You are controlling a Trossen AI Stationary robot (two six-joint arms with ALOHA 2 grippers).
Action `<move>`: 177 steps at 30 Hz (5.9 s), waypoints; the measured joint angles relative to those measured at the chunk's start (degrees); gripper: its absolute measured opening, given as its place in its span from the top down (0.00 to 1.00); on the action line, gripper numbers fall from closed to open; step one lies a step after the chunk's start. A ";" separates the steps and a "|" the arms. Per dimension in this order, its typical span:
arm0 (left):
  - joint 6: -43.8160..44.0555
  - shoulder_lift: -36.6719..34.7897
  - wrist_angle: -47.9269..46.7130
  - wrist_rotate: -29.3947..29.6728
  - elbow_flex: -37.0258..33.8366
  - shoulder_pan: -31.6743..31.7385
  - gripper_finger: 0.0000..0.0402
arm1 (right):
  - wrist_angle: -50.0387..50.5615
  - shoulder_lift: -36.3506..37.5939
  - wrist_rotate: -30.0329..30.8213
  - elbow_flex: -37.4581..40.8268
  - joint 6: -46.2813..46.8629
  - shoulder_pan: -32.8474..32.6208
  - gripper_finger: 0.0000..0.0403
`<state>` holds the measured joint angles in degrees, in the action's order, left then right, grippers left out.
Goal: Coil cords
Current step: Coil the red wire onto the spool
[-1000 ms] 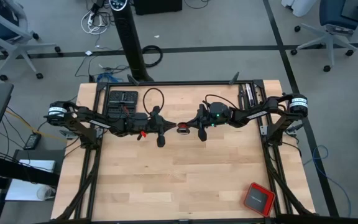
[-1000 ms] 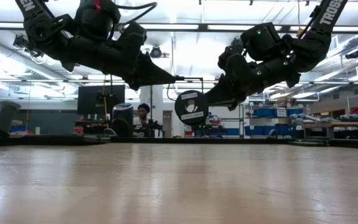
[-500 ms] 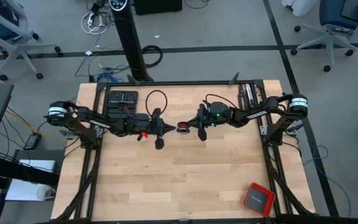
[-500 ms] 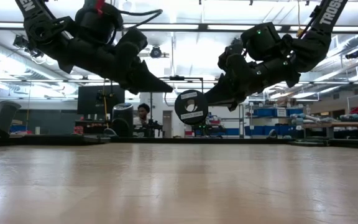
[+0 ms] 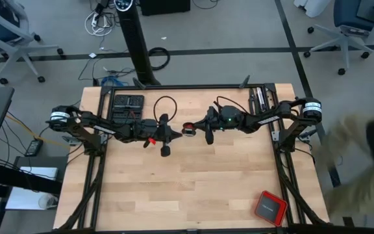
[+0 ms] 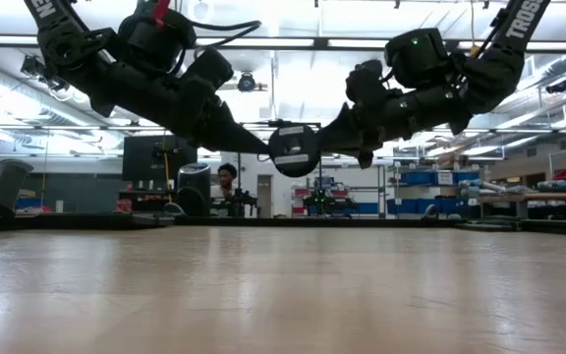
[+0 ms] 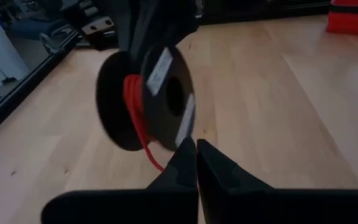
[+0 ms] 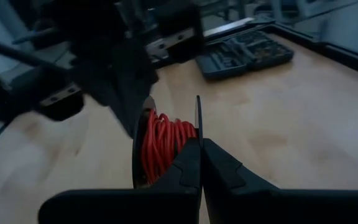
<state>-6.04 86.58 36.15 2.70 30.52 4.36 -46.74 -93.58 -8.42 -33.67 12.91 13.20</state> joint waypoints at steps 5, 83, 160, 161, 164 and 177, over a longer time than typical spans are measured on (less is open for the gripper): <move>0.02 0.00 0.34 0.04 0.00 -0.02 1.00 | -0.48 0.00 4.00 0.00 2.56 -0.74 1.00; 9.29 25.02 3.18 5.82 23.63 -5.29 1.00 | 16.76 -0.04 18.71 -1.89 -2.88 -13.82 1.00; -1.51 6.58 -29.48 4.96 17.81 -4.79 0.75 | 11.65 -5.62 19.58 -0.92 -5.58 -15.29 0.86; -1.79 6.58 -29.43 4.90 17.81 -4.79 0.75 | 11.76 -5.62 19.58 -0.92 -5.50 -15.29 0.85; -2.34 6.58 -29.52 4.83 17.81 -4.79 0.75 | 12.13 -5.38 19.55 -0.92 -5.03 -15.31 0.83; -1.21 6.58 -29.91 4.57 17.84 -4.81 0.75 | 18.56 -0.85 18.92 -0.74 -4.58 -15.47 0.84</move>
<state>-7.25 93.17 6.24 7.27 48.36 -0.45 -28.18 -94.43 10.51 -34.41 8.32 -2.26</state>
